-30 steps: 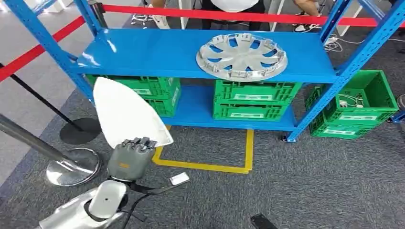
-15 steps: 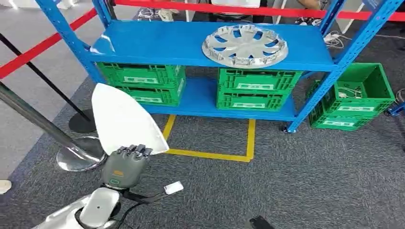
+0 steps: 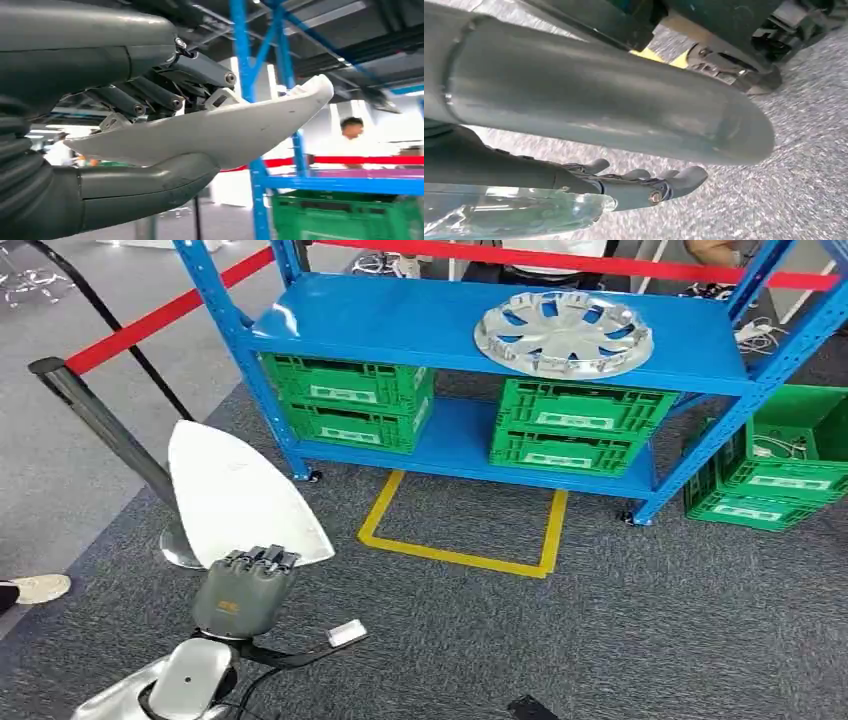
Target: Take the parts from the cabinet and place them on the table.
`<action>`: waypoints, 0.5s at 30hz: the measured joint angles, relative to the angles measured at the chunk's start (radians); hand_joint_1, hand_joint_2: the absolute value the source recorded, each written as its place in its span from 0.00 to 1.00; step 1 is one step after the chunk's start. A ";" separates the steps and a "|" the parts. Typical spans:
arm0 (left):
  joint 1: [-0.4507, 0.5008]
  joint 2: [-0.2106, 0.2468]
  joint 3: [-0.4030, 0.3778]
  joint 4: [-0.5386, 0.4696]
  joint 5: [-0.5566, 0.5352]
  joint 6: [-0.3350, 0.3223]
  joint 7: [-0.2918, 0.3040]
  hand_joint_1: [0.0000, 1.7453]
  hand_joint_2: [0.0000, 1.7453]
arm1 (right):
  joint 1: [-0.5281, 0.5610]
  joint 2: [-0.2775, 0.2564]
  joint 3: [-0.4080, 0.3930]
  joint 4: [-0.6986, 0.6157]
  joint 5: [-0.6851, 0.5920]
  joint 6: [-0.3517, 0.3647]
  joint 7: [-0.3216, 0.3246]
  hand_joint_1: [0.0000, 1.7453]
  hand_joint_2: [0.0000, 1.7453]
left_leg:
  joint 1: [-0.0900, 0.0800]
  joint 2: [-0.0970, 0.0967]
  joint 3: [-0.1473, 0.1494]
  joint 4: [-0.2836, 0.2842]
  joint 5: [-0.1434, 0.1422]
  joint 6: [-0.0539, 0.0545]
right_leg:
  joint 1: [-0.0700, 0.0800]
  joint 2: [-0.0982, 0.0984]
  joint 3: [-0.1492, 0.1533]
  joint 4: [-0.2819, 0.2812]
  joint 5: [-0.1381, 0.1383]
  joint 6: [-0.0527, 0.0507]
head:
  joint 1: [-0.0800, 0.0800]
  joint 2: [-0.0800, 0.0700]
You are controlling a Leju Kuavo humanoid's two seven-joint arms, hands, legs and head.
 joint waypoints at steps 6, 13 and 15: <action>0.003 0.002 0.002 0.000 0.000 0.001 -0.001 0.93 1.00 | 0.001 0.001 0.028 0.000 0.024 -0.026 0.006 0.00 0.00 | 0.007 -0.068 -0.019 -0.012 0.013 0.039 | -0.009 0.082 -0.084 0.167 -0.102 0.018 | 0.002 0.000; 0.012 -0.002 0.010 0.000 0.000 0.001 -0.024 0.93 1.00 | 0.009 0.001 0.045 0.000 0.035 -0.037 0.010 0.00 0.00 | 0.006 -0.164 -0.028 -0.002 0.021 0.038 | -0.018 0.149 -0.046 0.071 0.013 0.017 | 0.002 0.000; 0.011 -0.007 0.026 0.000 0.000 0.001 -0.038 0.93 1.00 | 0.010 0.002 0.047 0.000 0.035 -0.039 0.012 0.00 0.00 | 0.003 -0.188 -0.051 0.014 0.028 0.027 | -0.027 0.188 -0.027 0.031 -0.006 0.017 | 0.000 0.000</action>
